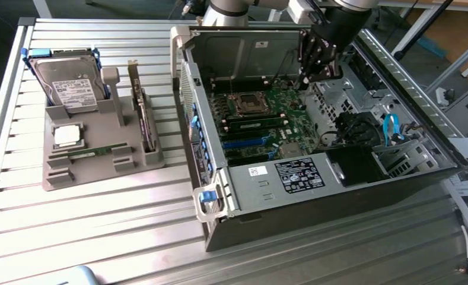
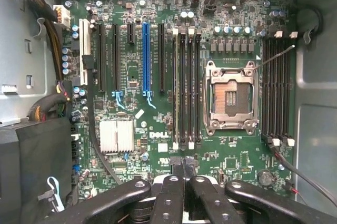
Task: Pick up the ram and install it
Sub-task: 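Press down the ram until it locks into place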
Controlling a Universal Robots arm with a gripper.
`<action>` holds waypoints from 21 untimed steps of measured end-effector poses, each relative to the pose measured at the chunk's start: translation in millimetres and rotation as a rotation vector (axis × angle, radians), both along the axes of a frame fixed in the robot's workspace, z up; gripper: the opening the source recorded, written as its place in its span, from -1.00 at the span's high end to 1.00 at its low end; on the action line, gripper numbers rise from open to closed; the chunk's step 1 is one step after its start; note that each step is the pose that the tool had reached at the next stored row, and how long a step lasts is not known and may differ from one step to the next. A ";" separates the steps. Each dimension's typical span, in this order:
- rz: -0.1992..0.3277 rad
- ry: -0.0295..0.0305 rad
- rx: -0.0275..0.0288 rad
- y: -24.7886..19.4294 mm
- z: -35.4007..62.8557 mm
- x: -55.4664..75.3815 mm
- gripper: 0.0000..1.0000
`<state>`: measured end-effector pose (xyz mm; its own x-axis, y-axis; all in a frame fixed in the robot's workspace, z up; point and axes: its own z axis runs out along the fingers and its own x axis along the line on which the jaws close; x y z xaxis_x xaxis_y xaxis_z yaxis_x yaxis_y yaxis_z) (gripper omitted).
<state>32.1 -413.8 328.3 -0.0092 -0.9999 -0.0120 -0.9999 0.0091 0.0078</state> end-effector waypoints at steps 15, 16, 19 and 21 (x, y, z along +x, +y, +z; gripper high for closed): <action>0.000 0.0000 0.0000 0.0 -14.0 0.0 0.79; 0.000 0.0000 0.0000 0.0 -14.9 0.0 0.79; 0.000 0.0000 0.0000 0.0 -17.0 0.0 0.79; 0.000 0.0000 0.0000 0.0 -18.4 0.0 0.79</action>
